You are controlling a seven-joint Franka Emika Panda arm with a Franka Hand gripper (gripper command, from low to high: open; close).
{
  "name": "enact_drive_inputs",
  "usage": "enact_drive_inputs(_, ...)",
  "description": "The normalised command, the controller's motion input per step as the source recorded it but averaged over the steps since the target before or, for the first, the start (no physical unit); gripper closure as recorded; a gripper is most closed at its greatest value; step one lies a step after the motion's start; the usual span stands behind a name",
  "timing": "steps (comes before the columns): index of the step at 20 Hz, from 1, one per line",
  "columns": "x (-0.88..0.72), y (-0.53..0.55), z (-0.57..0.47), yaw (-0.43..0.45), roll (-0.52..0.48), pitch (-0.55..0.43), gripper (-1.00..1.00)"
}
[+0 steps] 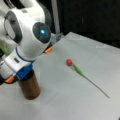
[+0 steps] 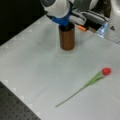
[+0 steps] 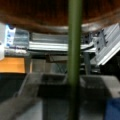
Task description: Flower insertion into a vase
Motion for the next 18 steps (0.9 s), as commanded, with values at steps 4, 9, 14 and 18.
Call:
enact_drive_inputs(4,0.34,0.12,-0.13,-0.159,0.034,0.031,-1.00)
enact_drive_inputs(9,0.36,0.16,-0.13,-0.150,0.002,0.037,-1.00)
enact_drive_inputs(14,0.43,0.13,0.01,-0.102,-0.025,0.119,-1.00)
enact_drive_inputs(18,0.48,0.12,0.03,-0.104,-0.033,0.162,-1.00)
